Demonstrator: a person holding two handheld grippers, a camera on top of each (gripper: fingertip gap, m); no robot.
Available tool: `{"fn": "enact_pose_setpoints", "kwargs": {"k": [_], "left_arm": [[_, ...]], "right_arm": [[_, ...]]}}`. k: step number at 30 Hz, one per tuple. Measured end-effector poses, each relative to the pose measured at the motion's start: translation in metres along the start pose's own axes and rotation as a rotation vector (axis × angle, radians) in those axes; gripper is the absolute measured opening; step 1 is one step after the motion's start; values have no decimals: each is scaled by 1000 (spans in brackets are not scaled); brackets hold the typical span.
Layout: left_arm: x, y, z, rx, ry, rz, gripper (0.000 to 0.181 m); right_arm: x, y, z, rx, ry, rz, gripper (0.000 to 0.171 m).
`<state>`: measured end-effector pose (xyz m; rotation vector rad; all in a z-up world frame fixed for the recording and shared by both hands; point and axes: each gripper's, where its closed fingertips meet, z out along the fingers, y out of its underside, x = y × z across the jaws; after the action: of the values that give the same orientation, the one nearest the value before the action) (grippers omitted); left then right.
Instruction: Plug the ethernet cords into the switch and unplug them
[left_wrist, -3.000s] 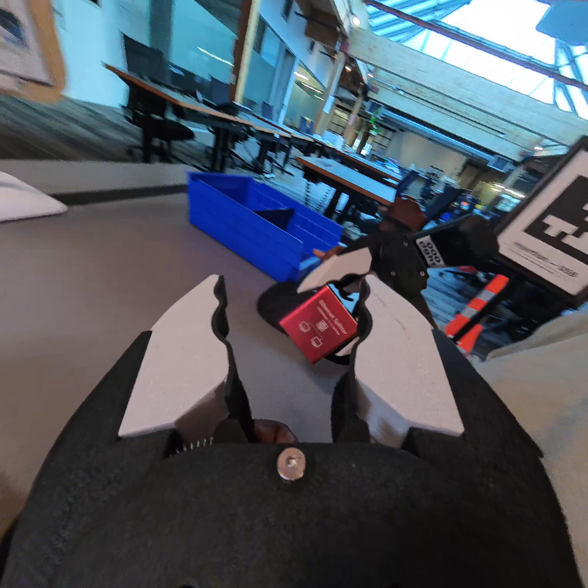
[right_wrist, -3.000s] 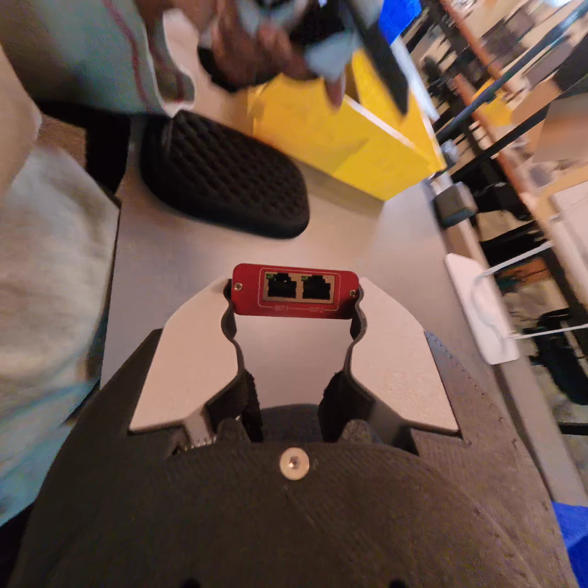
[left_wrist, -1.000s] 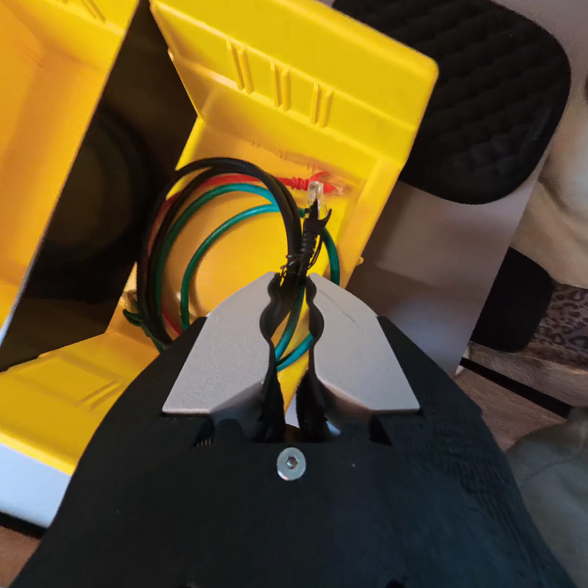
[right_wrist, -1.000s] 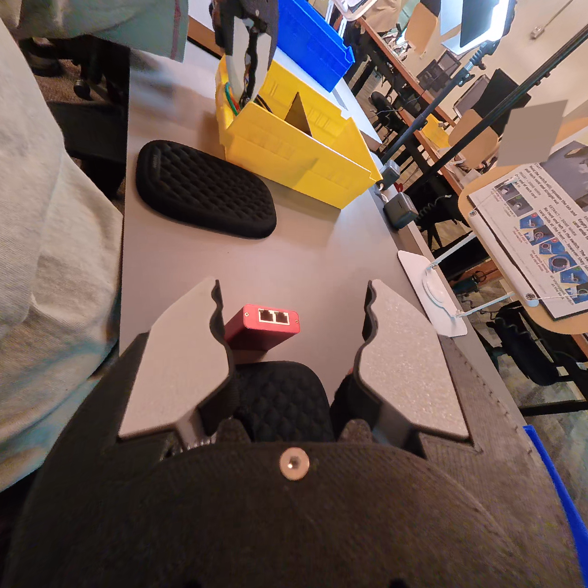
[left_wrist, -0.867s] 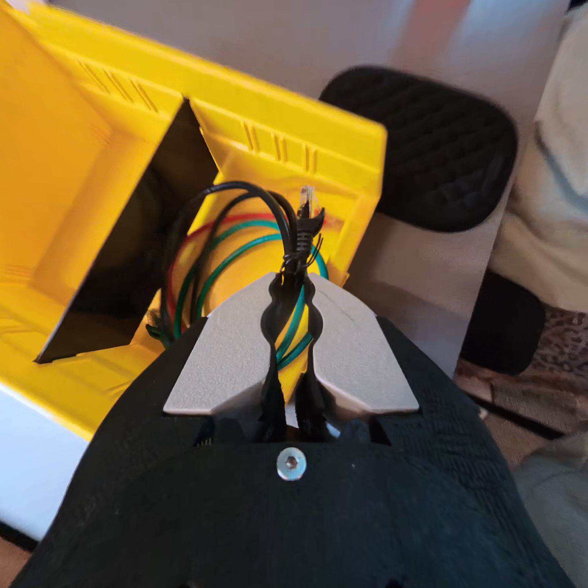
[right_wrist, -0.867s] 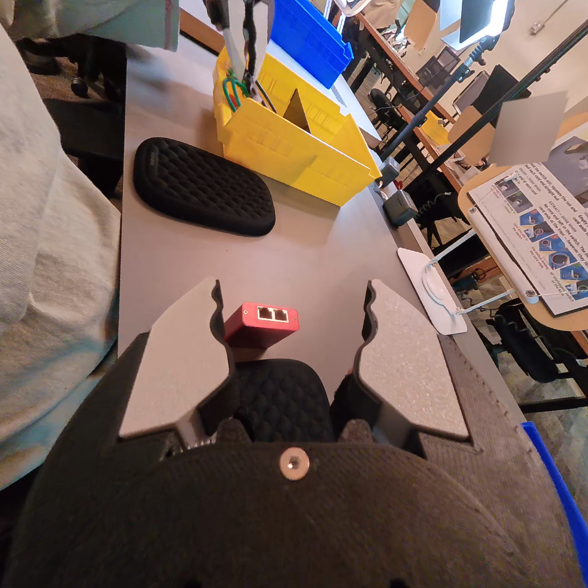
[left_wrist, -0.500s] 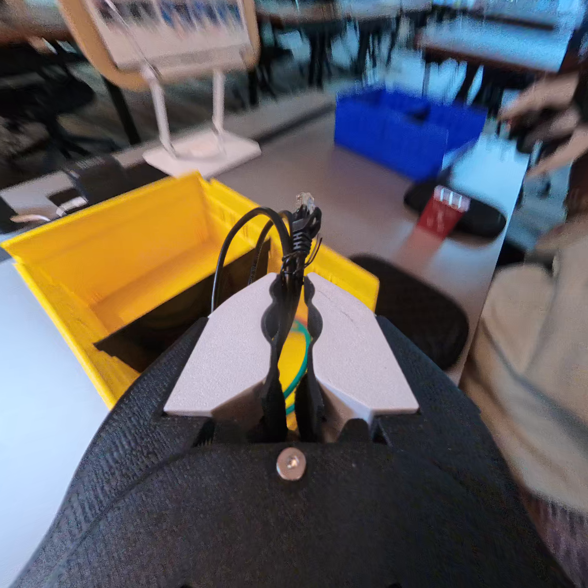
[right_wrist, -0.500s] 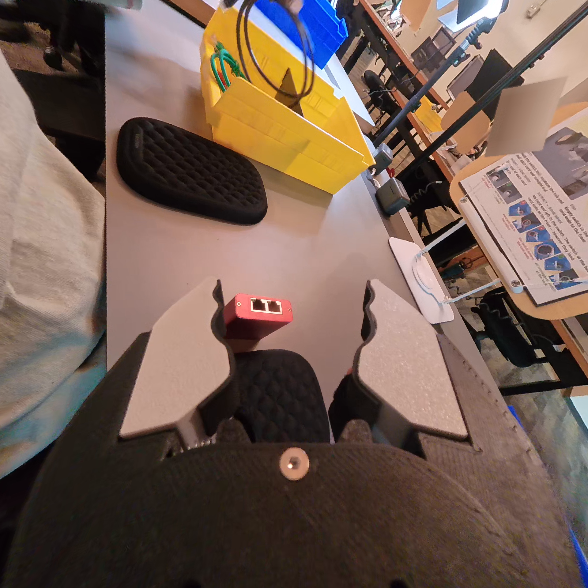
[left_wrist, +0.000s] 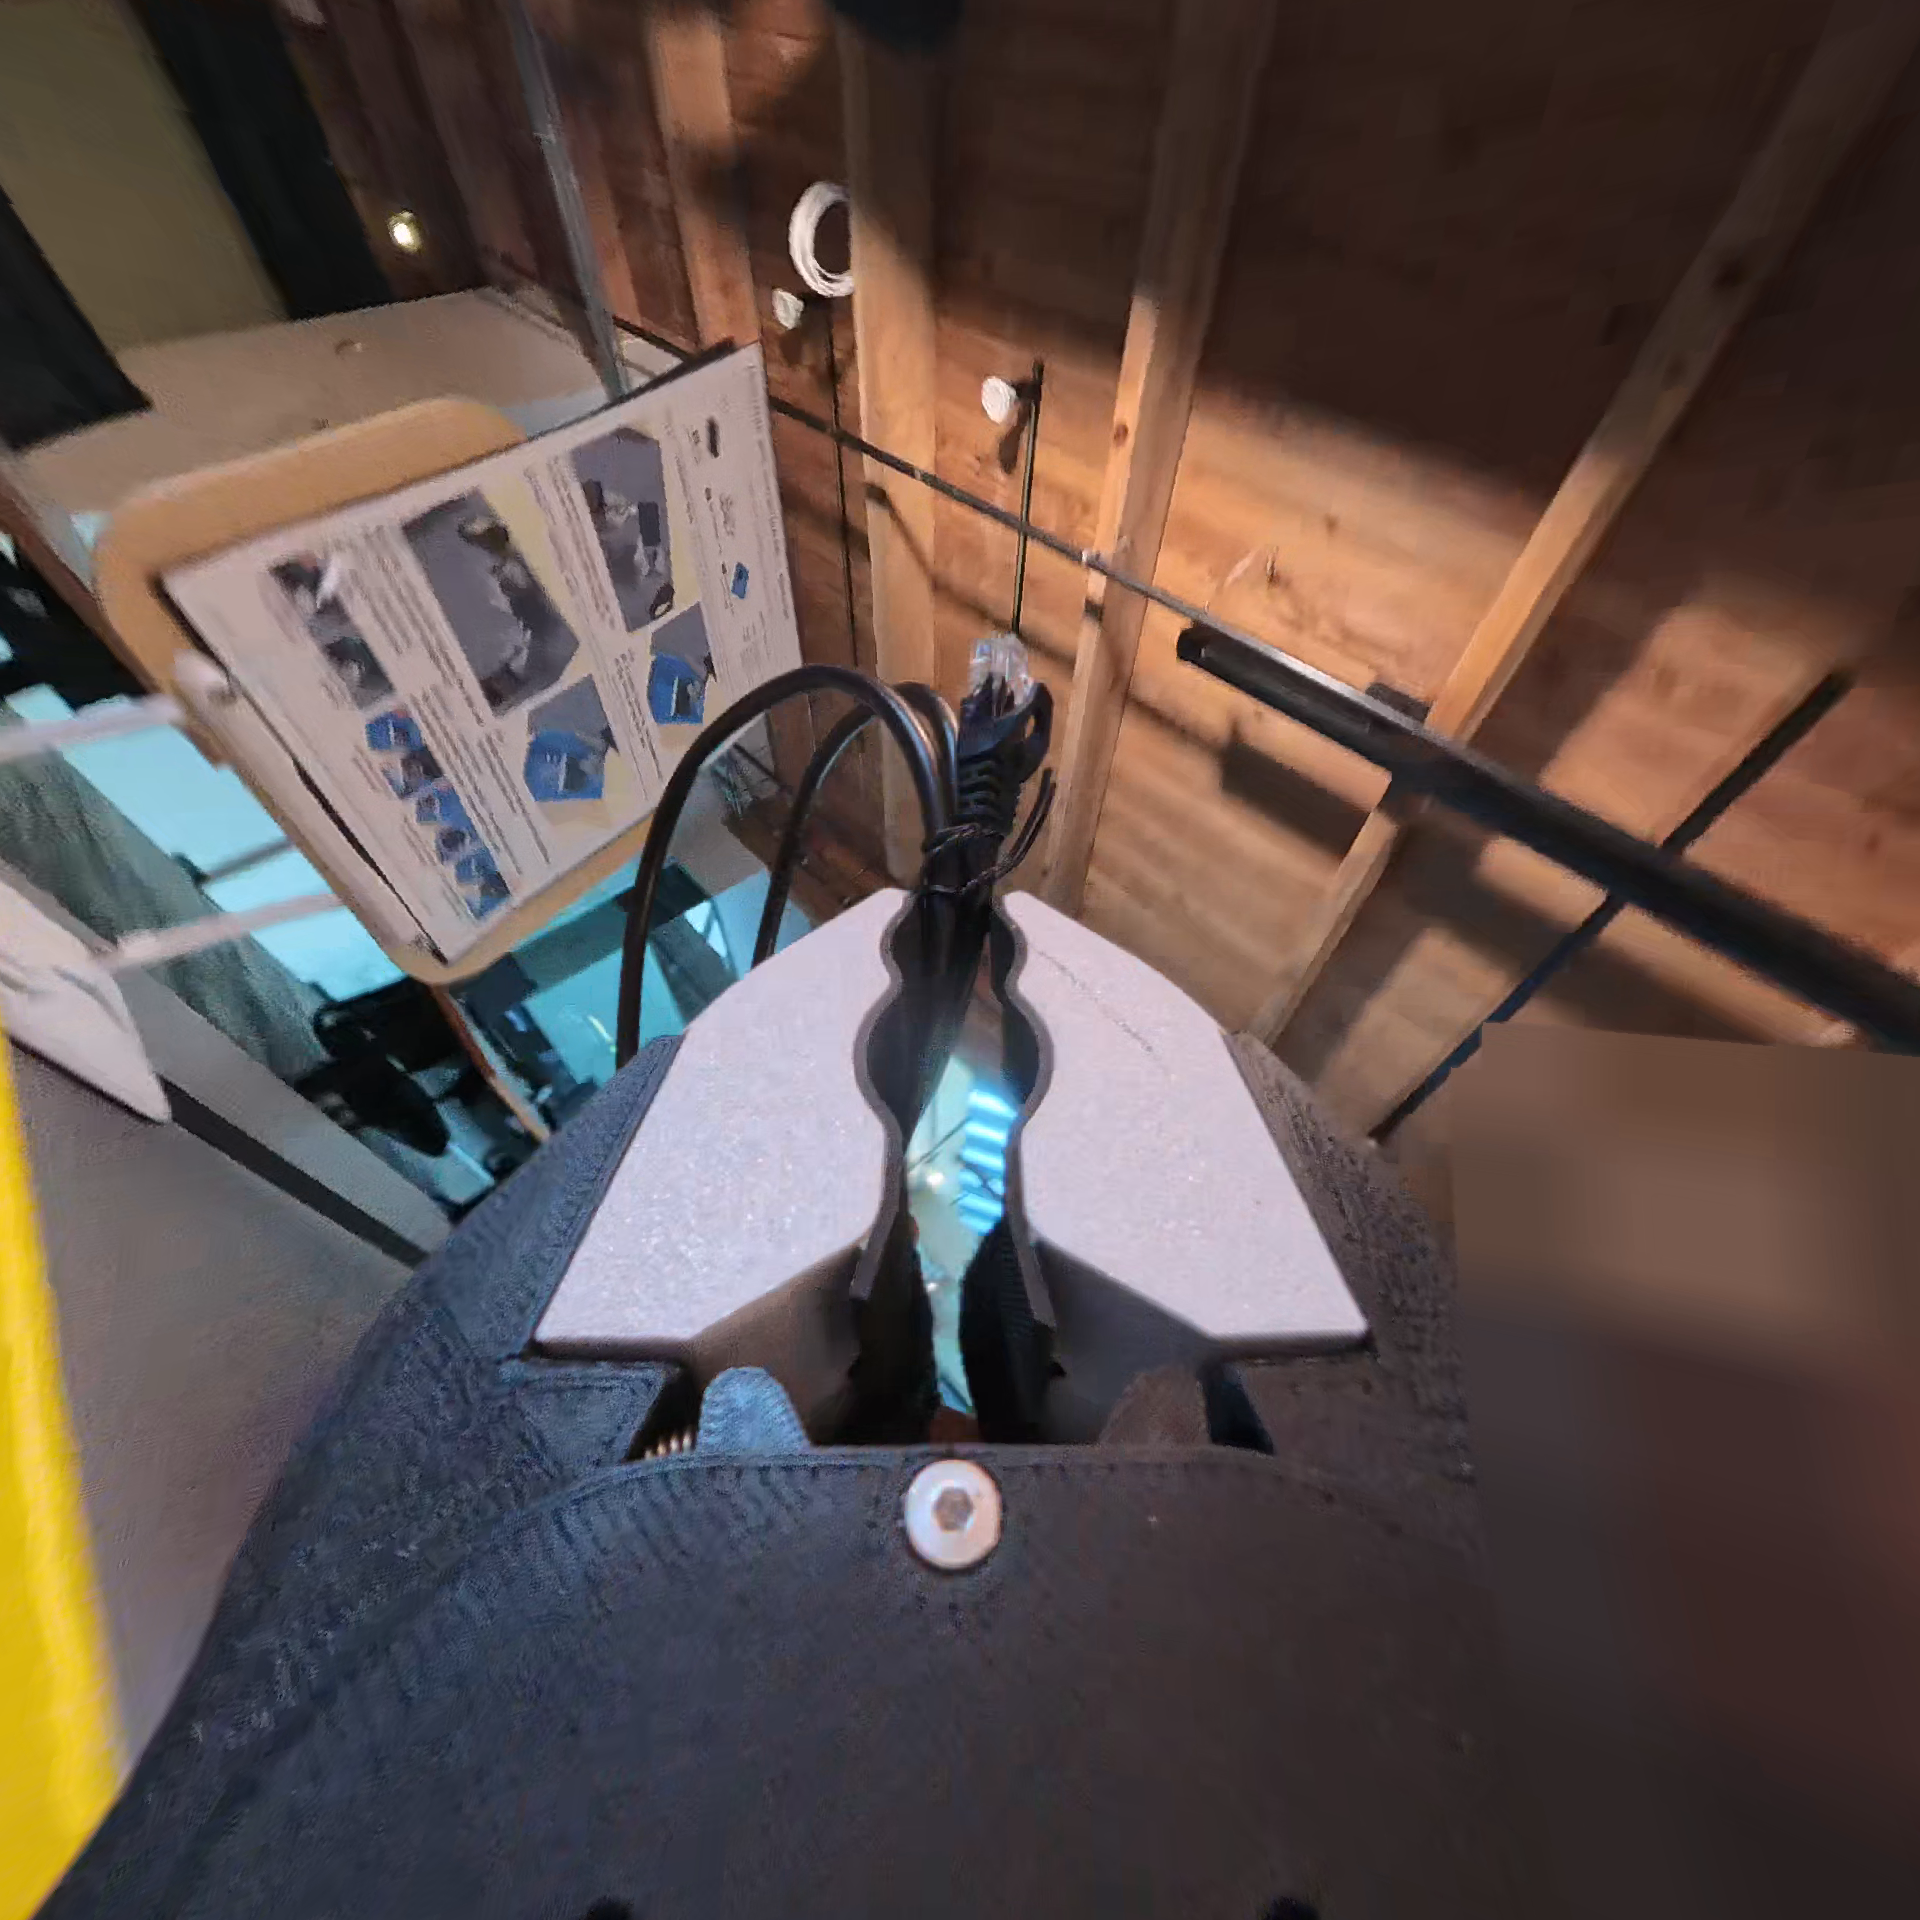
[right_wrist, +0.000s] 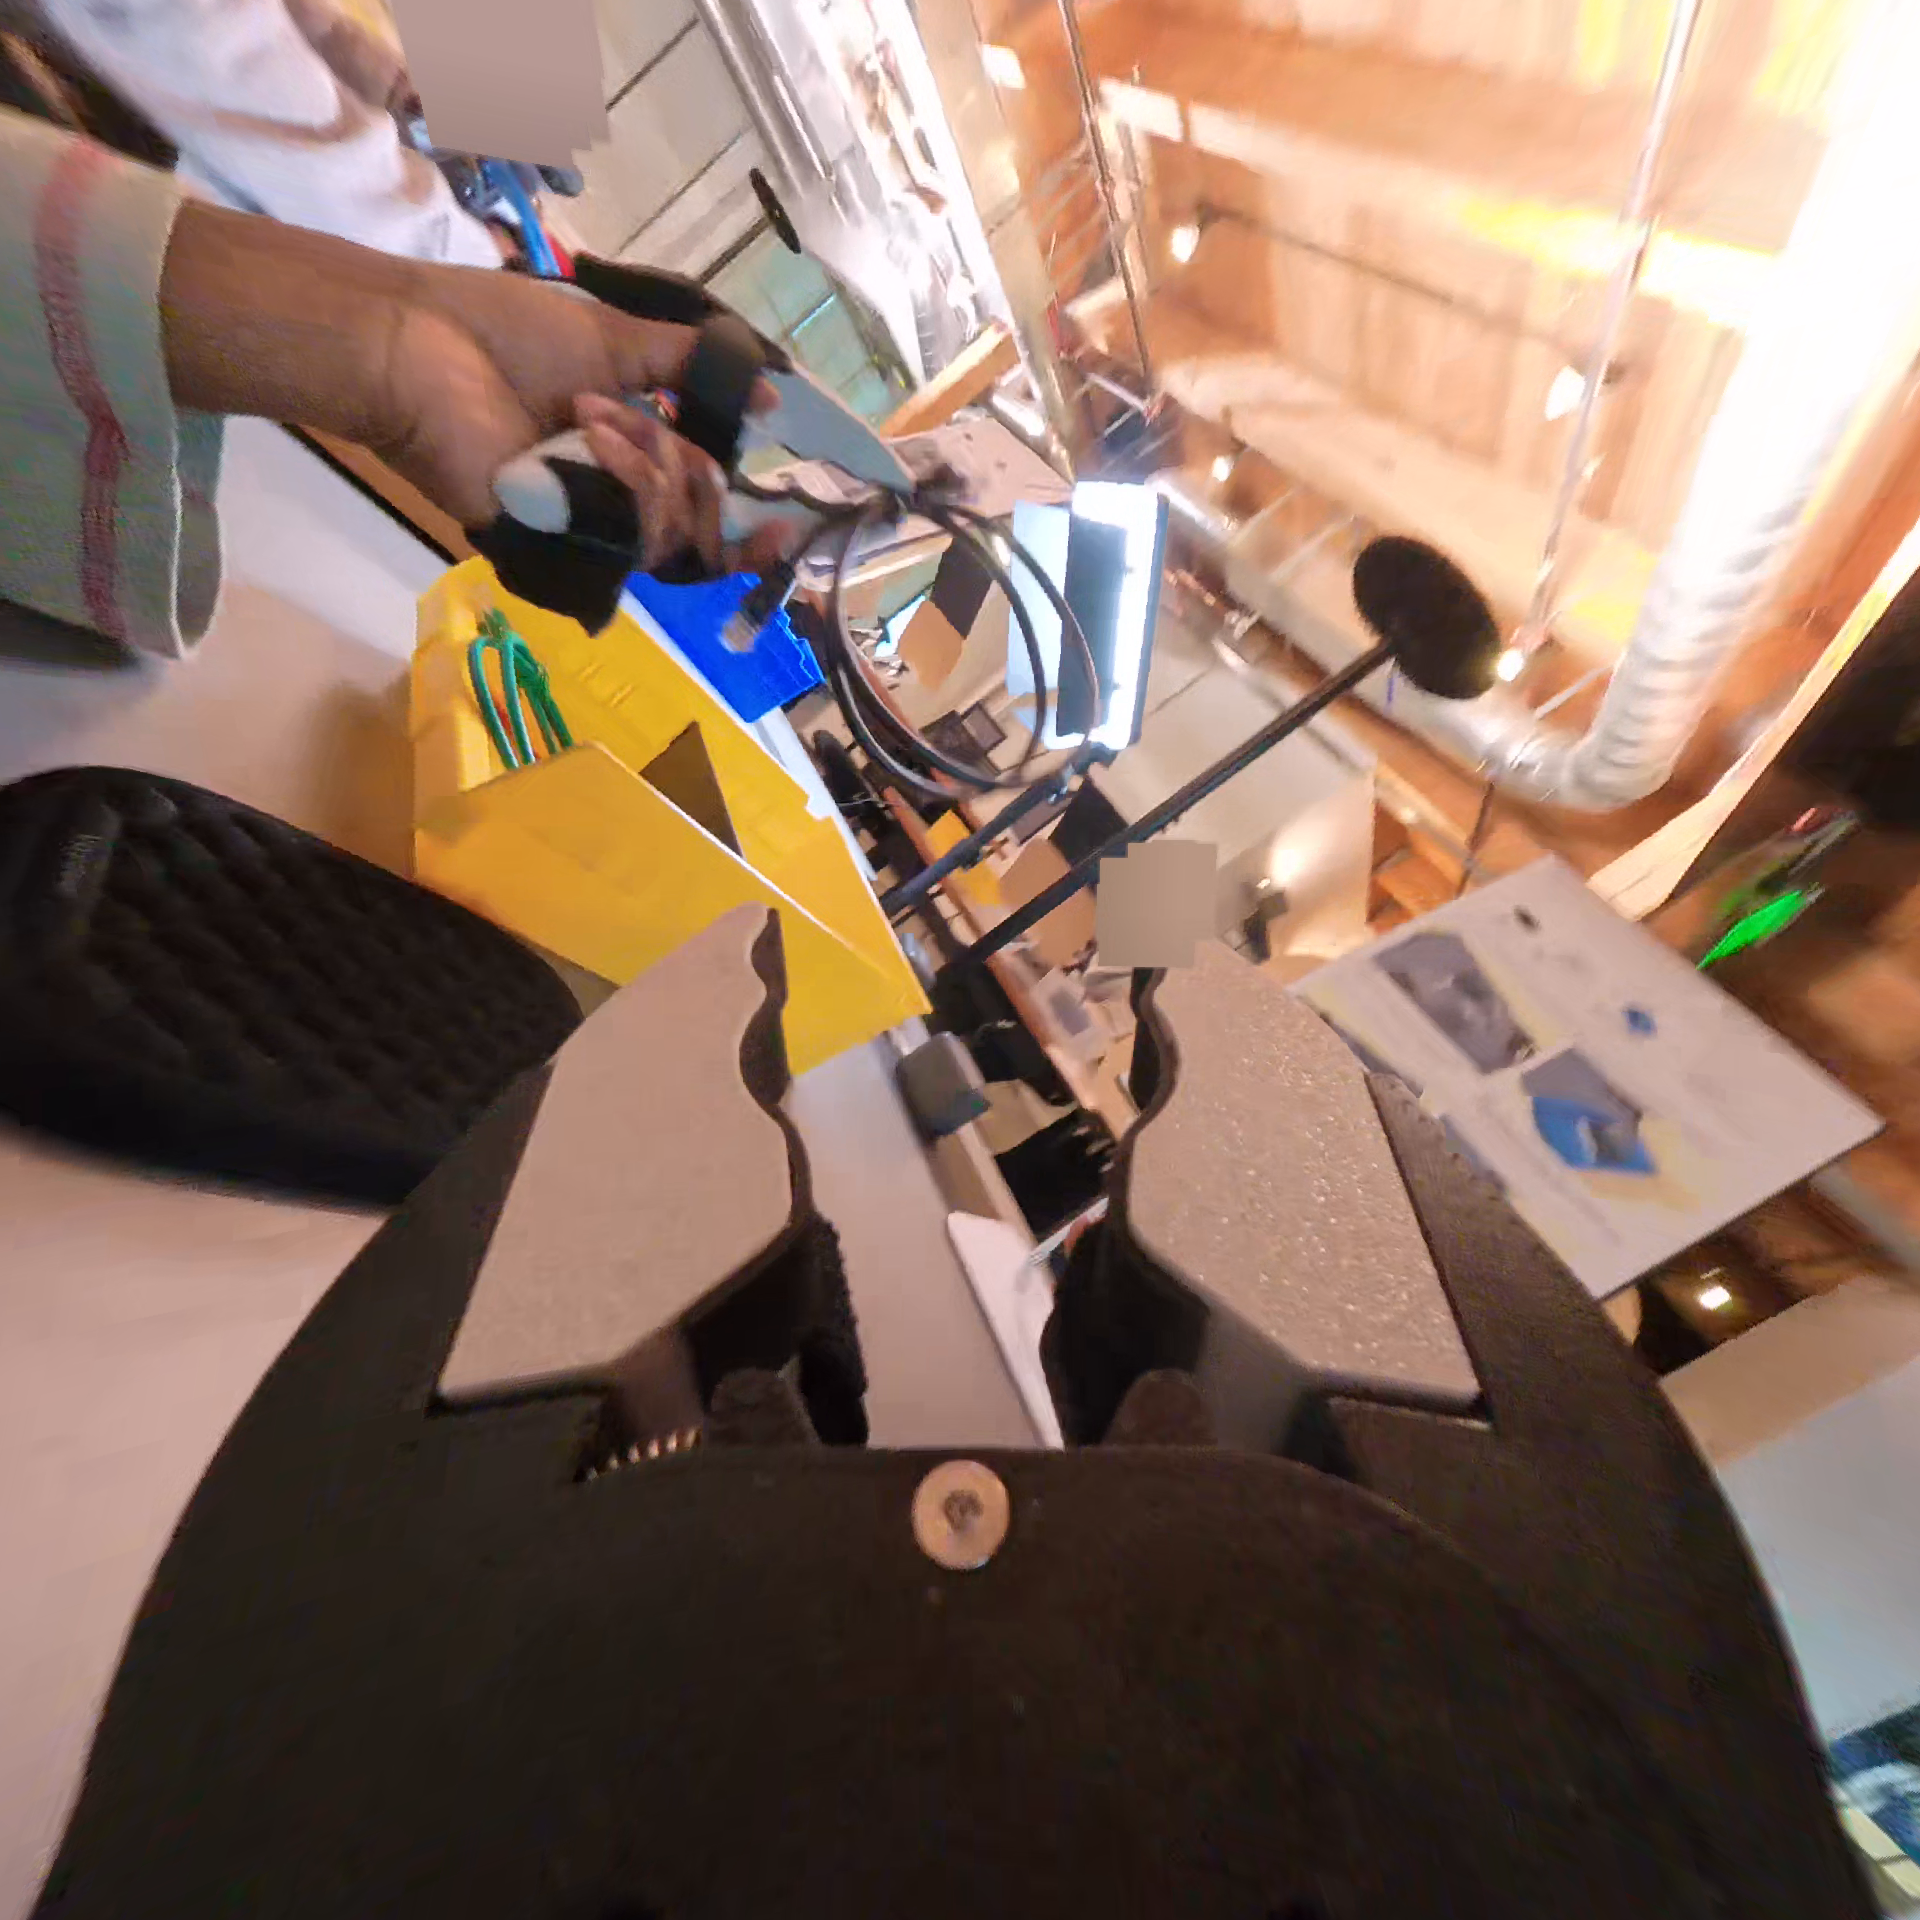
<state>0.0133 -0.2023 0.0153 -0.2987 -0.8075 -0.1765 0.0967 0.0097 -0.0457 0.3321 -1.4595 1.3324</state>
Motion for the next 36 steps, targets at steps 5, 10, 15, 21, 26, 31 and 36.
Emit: {"fn": "enact_pose_setpoints", "kwargs": {"k": [5, 10, 15, 21, 26, 31, 36], "left_arm": [[-9, 57, 13, 36, -7, -239, 12], [-12, 110, 24, -20, -20, -390, 12], [-20, 151, 29, -95, -44, -504, 12], [-24, 174, 30, -171, -62, -557, 12], [7, 169, 31, -350, 114, -318, 33], [20, 175, 12, -726, 204, 557, 53], [47, 151, -3, -656, 327, 1383, 49]], "right_arm": [[-30, 10, 16, -66, 57, -404, 54], [-30, 11, 18, -69, 143, -499, 52], [-25, 8, 15, -63, 159, -486, 40], [-20, 11, 11, -50, 155, -339, 16], [12, 5, -1, 83, 174, 221, 14], [39, 4, -11, 308, 46, 985, 13], [26, 25, -6, 279, -114, 1342, 12]]}}
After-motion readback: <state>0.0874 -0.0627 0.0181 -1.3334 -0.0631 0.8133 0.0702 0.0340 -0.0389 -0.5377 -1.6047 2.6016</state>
